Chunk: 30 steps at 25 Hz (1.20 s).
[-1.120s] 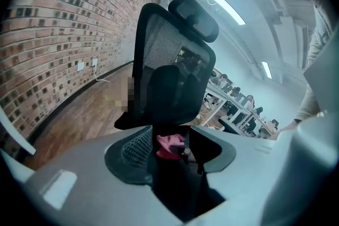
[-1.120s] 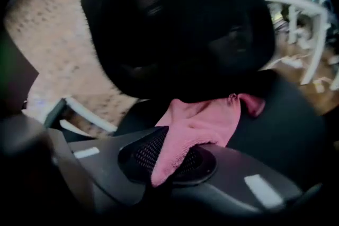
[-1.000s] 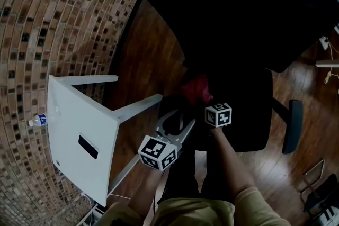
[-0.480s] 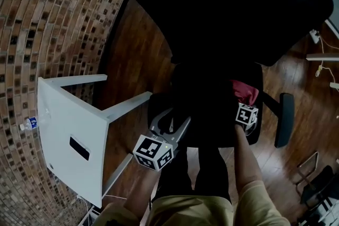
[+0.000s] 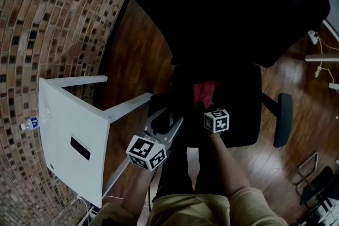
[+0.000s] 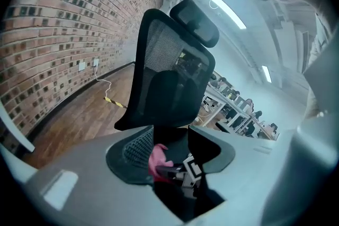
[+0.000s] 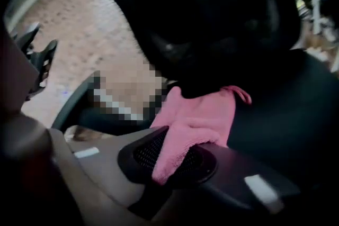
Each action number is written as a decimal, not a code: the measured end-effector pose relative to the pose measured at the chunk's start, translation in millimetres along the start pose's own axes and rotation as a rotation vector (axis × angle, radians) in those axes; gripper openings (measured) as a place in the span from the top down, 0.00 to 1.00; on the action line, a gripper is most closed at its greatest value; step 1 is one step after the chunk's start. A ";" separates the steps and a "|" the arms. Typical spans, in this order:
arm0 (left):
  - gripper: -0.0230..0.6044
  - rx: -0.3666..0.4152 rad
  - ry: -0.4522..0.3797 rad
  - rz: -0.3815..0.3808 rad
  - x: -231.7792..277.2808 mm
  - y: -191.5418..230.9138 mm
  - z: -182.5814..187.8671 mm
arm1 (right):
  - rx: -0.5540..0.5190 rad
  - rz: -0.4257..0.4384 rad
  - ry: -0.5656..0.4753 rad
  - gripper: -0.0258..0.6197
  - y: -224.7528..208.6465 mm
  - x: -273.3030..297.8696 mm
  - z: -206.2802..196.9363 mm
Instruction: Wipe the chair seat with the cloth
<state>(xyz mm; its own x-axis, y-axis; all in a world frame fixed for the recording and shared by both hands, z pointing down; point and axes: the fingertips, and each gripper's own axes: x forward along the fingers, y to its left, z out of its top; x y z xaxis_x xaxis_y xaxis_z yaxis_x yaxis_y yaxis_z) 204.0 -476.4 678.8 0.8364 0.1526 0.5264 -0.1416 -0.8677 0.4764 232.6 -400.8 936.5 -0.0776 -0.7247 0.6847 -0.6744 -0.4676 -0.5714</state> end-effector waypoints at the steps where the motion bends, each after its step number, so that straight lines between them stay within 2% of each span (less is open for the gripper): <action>1: 0.67 0.000 0.006 0.002 -1.0 1.4 -2.9 | -0.019 0.100 0.038 0.94 41.5 20.6 -7.4; 2: 0.67 -0.001 0.014 0.005 -1.7 2.3 -6.1 | -0.027 0.158 0.080 0.94 73.2 37.6 -16.0; 4: 0.67 -0.002 0.033 0.007 -2.2 1.2 -11.9 | -0.036 0.158 0.158 0.94 100.0 60.6 -35.7; 6: 0.67 0.002 0.046 0.000 -2.6 -2.9 -14.4 | -0.041 0.109 0.169 0.94 87.7 64.5 -45.7; 9: 0.67 0.004 0.045 -0.010 -2.9 -7.6 -14.7 | -0.030 0.023 0.138 0.94 32.5 41.4 -42.7; 12: 0.67 -0.006 0.039 -0.016 -0.2 -11.6 -16.8 | -0.069 -0.190 0.146 0.94 -64.5 -12.4 -38.1; 16: 0.67 -0.022 0.040 -0.035 4.0 -22.2 -24.3 | 0.056 -0.557 0.061 0.94 -193.1 -122.1 -29.9; 19: 0.67 -0.026 0.042 -0.046 4.6 -27.6 -28.5 | 0.126 -0.782 0.000 0.94 -239.7 -185.4 -28.2; 21: 0.67 -0.024 0.039 -0.047 3.8 -28.2 -27.1 | 0.160 -0.858 -0.016 0.94 -249.4 -202.8 -29.7; 22: 0.67 -0.022 0.035 -0.046 2.5 -28.0 -25.5 | 0.184 -0.845 -0.021 0.94 -246.8 -201.7 -30.7; 23: 0.67 -0.020 0.031 -0.043 0.8 -27.4 -23.7 | 0.207 -0.780 -0.026 0.94 -236.6 -192.2 -30.7; 25: 0.67 -0.018 0.021 -0.035 -3.1 -24.6 -20.9 | 0.195 -0.535 -0.041 0.94 -192.3 -154.5 -26.0; 28: 0.67 -0.026 0.018 -0.017 -5.2 -16.0 -21.4 | 0.049 -0.160 -0.012 0.94 -83.3 -85.8 -23.8; 30: 0.67 -0.033 0.018 -0.005 -6.6 -12.2 -22.9 | -0.043 0.022 0.053 0.94 -6.8 -41.7 -35.7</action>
<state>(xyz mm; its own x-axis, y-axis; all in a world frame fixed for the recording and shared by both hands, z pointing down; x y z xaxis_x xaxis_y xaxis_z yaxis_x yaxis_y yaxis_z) 188.1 -456.0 685.6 0.8273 0.1655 0.5368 -0.1554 -0.8509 0.5018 214.2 -349.3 928.0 -0.1308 -0.7061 0.6960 -0.7032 -0.4288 -0.5671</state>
